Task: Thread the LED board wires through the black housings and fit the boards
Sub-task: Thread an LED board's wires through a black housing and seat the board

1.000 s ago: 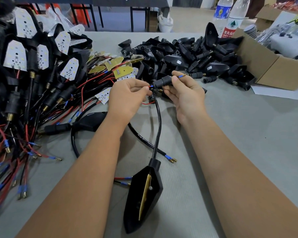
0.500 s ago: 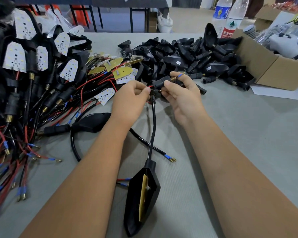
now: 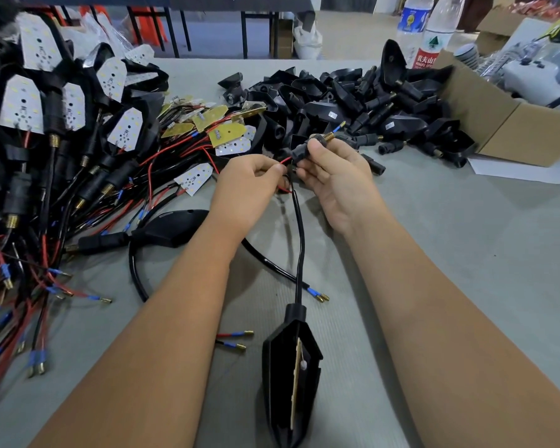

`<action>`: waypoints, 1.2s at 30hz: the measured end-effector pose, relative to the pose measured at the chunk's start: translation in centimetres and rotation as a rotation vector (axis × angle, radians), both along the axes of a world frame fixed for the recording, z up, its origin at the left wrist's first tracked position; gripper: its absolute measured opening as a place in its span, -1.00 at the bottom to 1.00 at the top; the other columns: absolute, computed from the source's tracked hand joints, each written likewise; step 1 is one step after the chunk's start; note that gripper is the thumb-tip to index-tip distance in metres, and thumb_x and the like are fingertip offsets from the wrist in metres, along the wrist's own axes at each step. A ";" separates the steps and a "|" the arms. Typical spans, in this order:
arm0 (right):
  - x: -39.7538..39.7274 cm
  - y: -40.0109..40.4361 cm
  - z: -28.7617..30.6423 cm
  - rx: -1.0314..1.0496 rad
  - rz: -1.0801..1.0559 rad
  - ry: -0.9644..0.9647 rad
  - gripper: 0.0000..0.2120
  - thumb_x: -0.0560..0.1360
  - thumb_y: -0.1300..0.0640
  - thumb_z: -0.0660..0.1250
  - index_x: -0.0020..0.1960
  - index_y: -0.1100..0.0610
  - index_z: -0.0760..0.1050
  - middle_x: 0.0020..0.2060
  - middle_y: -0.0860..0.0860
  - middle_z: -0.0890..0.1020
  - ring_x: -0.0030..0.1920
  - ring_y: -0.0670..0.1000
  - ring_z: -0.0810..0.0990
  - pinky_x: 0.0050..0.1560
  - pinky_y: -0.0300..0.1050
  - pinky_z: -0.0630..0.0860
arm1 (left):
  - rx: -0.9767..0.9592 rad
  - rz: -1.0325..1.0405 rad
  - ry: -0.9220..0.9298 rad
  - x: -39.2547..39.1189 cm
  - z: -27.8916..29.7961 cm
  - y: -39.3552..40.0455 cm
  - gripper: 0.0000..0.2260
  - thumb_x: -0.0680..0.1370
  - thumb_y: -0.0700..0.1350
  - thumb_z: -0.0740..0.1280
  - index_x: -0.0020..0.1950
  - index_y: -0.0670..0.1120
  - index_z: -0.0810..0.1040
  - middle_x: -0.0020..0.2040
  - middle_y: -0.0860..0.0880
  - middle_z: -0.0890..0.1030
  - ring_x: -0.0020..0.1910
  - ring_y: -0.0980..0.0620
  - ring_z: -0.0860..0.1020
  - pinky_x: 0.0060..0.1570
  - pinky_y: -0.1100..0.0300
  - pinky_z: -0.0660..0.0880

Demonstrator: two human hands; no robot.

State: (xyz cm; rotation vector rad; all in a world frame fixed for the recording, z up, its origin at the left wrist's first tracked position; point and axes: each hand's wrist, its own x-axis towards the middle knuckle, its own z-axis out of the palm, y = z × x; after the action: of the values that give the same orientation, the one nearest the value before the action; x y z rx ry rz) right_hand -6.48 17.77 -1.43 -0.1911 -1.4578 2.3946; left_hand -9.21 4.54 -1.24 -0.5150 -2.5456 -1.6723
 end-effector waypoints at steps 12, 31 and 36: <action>-0.1 -0.3 -0.1 0.078 -0.039 -0.033 -0.84 0.53 0.26 0.38 -0.16 0.15 0.41 -0.20 0.16 0.59 -0.31 0.01 0.54 -0.14 -0.10 0.56 | 0.027 0.025 0.021 0.1 0.1 0.2 -0.83 0.60 -0.15 0.28 -0.07 -0.09 0.66 -0.22 -0.09 0.68 -0.13 -0.09 0.64 0.06 -0.04 0.56; -0.4 0.1 -0.4 -0.052 -0.076 -0.022 -0.89 0.56 0.29 0.31 -0.13 0.18 0.44 -0.34 0.02 0.61 -0.31 -0.01 0.61 -0.21 -0.20 0.60 | -0.080 -0.045 -0.004 0.2 -0.2 0.0 -0.81 0.56 -0.12 0.34 -0.21 -0.11 0.68 -0.30 0.03 0.69 -0.32 0.21 0.56 -0.25 0.40 0.43; -0.3 -0.3 -0.3 0.146 -0.060 -0.029 -0.90 0.54 0.32 0.29 -0.08 0.14 0.47 -0.29 0.07 0.56 -0.36 0.02 0.52 -0.26 -0.15 0.51 | -0.122 -0.093 0.064 0.1 -0.3 0.1 -0.79 0.61 -0.21 0.23 -0.20 -0.06 0.53 -0.36 0.00 0.59 -0.40 0.17 0.57 -0.28 0.39 0.44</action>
State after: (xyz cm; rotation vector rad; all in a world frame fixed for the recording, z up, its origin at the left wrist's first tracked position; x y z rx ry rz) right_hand -6.77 17.50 -1.69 -0.2310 -1.6092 2.2365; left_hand -9.13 4.63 -1.56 -0.6943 -2.6269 -1.5065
